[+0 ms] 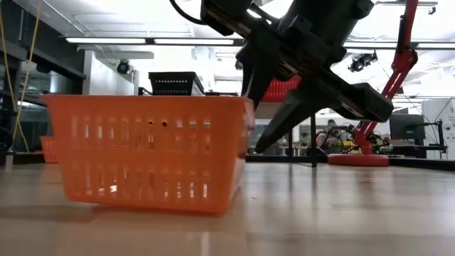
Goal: Stack baskets on shelf by color
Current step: Put the right orange basket on the shelf
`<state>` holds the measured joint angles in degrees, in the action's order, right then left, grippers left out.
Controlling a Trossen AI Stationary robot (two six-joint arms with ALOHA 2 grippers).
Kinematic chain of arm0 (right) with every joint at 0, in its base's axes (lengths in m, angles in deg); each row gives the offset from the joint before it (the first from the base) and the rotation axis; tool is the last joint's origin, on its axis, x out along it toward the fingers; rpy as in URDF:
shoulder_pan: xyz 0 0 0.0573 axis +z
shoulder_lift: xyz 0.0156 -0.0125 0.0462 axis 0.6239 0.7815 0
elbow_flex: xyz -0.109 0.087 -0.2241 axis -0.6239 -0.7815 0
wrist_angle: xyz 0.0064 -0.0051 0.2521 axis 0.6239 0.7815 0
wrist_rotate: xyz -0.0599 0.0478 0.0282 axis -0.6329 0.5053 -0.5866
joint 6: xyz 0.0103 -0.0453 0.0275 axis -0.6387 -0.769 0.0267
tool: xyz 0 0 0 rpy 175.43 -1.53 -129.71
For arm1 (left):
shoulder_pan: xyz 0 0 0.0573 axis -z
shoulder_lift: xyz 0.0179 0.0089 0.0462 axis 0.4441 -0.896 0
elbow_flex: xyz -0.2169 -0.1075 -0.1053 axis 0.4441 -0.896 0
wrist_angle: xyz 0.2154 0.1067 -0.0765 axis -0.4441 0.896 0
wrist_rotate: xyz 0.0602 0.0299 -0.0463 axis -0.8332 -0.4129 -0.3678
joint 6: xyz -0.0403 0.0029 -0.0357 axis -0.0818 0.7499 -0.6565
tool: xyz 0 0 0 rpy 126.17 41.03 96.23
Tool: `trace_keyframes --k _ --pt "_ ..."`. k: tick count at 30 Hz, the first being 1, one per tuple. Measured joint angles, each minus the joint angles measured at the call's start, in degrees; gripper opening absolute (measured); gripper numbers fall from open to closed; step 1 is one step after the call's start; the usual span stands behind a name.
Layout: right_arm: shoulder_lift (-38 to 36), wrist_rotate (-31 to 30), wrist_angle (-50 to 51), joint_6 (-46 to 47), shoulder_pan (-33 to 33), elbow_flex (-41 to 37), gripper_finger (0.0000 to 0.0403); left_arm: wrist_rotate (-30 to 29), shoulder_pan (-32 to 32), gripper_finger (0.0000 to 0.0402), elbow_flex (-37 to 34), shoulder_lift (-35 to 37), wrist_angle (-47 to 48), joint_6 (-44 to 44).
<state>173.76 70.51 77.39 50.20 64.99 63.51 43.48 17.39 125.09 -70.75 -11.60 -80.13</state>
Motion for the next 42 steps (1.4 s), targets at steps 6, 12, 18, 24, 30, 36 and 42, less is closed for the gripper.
trace_keyframes --k 6,12,18,24,30,36,42 --pt "-0.07 -1.07 1.12 -8.05 -0.28 0.0 0.001 -0.57 0.0 0.0 0.0 0.0 -0.01 -0.94" --pt "-6.16 -2.21 4.12 -17.4 -3.34 -0.02 0.0003 -0.69 0.0 0.0 0.0 0.0 0.01 -1.46" --pt "-17.82 -8.42 3.56 -27.87 -10.88 -0.02 0.0003 -1.69 -0.02 0.0 0.0 0.0 0.01 -0.61" --pt "-25.82 -15.65 4.03 -31.24 -21.11 0.09 0.0001 -1.83 0.0 0.0 0.0 0.0 0.01 3.23" --pt "-25.37 -13.42 5.01 -31.84 -29.88 0.87 0.0001 -2.57 0.0 0.0 0.0 0.0 -0.01 7.1" --pt "-23.19 -12.45 5.65 -34.07 -35.39 3.09 0.0001 -3.12 0.0 0.0 0.0 0.0 -0.01 7.49" --pt "-21.25 -11.38 6.74 -34.18 -38.49 4.62 0.0 -3.66 0.0 0.0 0.0 0.0 -0.01 7.51"
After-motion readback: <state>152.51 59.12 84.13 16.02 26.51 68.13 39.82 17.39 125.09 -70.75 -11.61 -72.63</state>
